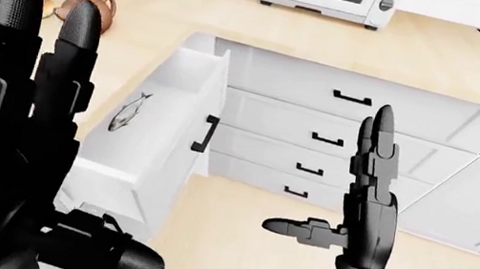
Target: Close the right drawer.
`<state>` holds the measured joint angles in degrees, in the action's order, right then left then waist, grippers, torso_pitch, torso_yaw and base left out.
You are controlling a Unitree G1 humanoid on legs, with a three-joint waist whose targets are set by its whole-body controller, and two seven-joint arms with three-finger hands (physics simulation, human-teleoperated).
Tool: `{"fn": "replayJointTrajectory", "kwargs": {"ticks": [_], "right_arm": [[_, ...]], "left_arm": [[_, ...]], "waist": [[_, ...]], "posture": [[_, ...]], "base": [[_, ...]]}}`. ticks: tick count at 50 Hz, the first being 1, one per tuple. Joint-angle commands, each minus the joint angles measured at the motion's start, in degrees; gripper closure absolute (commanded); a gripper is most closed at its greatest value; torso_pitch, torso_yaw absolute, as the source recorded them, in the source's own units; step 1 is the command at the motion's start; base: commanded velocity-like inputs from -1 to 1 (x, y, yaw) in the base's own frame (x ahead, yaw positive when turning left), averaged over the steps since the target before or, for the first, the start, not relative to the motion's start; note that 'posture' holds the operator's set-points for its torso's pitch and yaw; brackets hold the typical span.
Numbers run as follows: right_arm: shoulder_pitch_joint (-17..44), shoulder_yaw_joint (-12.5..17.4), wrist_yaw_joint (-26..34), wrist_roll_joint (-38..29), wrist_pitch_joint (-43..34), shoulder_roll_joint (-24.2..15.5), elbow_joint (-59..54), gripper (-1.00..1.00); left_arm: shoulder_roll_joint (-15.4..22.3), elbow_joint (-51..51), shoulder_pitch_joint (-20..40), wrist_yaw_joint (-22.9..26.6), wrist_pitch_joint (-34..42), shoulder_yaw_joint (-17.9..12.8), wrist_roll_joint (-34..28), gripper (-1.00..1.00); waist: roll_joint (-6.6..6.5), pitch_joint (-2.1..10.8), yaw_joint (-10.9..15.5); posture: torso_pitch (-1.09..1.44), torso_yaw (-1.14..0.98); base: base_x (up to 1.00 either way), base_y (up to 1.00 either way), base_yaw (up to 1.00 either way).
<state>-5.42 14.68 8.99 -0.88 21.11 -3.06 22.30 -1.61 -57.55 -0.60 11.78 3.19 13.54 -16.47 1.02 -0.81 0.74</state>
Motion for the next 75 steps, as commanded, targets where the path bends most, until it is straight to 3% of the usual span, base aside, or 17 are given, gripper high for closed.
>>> {"fn": "replayJointTrajectory", "kwargs": {"ticks": [1, 9, 19, 54, 65, 75], "right_arm": [[0.8, 0.4, -0.3, 0.7, 1.1, -0.4, 2.5, -1.0], [0.7, 0.3, 0.1, 1.2, 1.0, -0.4, 2.0, -1.0], [0.8, 0.2, 0.4, 1.5, 0.6, -0.4, 2.2, -1.0], [0.7, -0.2, 0.7, 1.5, 0.7, -0.3, 1.7, -1.0], [0.8, -0.3, 0.7, 1.5, 1.1, -0.4, 1.0, -1.0], [0.7, -0.5, 0.7, 1.3, 1.2, -0.3, 0.9, -1.0]], "left_arm": [[0.5, 0.1, 0.9, -1.8, -1.1, 0.7, -0.6, -1.0], [-1.5, 6.1, 5.0, -2.4, -1.3, 5.1, -2.9, -1.0], [-2.6, 15.5, 4.6, -3.4, -6.9, 8.2, -3.4, -1.0], [-6.0, 42.7, 9.9, -4.5, -19.9, 4.2, -3.0, -1.0], [-6.8, 50.9, 8.2, -5.8, -24.5, 6.0, -3.4, -1.0], [-7.3, 56.8, 9.5, -5.6, -25.5, 4.5, -1.8, -1.0]], "waist": [[0.14, 0.58, 0.0], [0.28, 0.68, 0.0], [0.31, 0.83, -0.2], [0.09, 1.44, -0.7], [0.12, 1.47, -0.8], [0.11, 1.5, -0.8]], "posture": [[0.0, 0.0], [0.0, 0.0], [0.0, 0.0], [0.0, 0.0], [0.0, 0.0], [0.0, 0.0]], "base": [[0.0, 0.0, 0.0], [0.0, 0.0, 0.0], [0.0, 0.0, 0.0], [0.0, 0.0, 0.0], [0.0, 0.0, 0.0], [0.0, 0.0, 0.0]]}}
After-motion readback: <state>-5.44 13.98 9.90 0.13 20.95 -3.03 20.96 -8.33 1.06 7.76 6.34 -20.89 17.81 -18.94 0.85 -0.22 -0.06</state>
